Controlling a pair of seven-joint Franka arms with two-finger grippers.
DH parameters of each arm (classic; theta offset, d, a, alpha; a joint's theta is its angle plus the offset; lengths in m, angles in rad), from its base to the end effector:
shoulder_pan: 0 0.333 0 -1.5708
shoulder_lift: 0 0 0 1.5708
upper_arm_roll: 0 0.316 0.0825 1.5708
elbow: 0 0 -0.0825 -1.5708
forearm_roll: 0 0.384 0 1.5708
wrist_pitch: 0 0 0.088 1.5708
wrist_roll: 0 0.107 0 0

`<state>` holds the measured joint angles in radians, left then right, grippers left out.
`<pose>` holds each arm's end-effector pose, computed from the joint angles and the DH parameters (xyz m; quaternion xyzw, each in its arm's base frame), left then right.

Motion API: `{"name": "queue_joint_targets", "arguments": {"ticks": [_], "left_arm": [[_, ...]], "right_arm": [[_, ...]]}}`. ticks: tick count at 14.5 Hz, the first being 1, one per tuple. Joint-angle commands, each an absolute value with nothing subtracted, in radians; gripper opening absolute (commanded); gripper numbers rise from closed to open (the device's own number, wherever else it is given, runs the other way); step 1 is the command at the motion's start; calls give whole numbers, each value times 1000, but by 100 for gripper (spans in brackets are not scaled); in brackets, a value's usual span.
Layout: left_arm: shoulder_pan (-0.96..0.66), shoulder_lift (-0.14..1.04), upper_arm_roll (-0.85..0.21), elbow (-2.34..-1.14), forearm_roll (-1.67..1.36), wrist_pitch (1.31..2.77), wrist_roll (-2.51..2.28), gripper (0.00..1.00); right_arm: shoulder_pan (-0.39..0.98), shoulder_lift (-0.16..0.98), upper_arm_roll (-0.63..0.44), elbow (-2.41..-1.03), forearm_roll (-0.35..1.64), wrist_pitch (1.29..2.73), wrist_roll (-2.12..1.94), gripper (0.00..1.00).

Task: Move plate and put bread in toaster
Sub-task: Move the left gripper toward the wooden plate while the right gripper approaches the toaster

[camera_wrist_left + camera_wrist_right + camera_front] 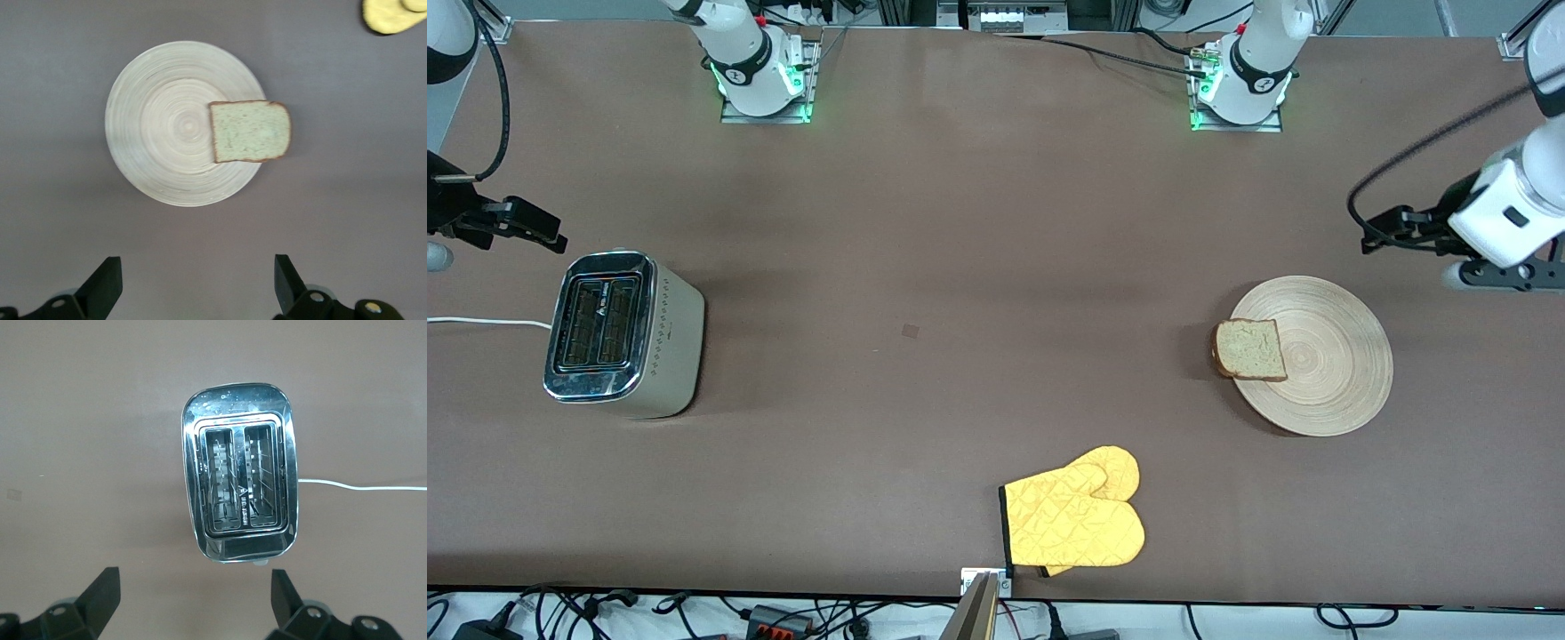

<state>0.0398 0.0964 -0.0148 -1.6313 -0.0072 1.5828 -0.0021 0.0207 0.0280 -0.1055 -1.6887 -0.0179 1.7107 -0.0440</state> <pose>0.5762 0.0140 0.5425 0.9973 0.0138 -0.0723 0.0051 0.5684 -0.0493 0.5649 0.9998 -0.0191 -0.0036 0.0101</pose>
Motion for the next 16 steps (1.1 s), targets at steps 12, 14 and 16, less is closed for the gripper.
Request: {"name": "queue_joint_targets", "arguments": {"ticks": [12, 14, 16], "left_arm": [[457, 506, -14, -1500, -471, 1574, 501, 100], [507, 596, -14, -1487, -540, 1577, 622, 100], [552, 675, -14, -1473, -609, 1580, 727, 100]], "right_arm": [[50, 11, -98, -1715, -20, 1704, -46, 100], [100, 27, -100, -1721, -20, 1713, -37, 100], [100, 49, -98, -1720, -17, 1724, -34, 100]]}}
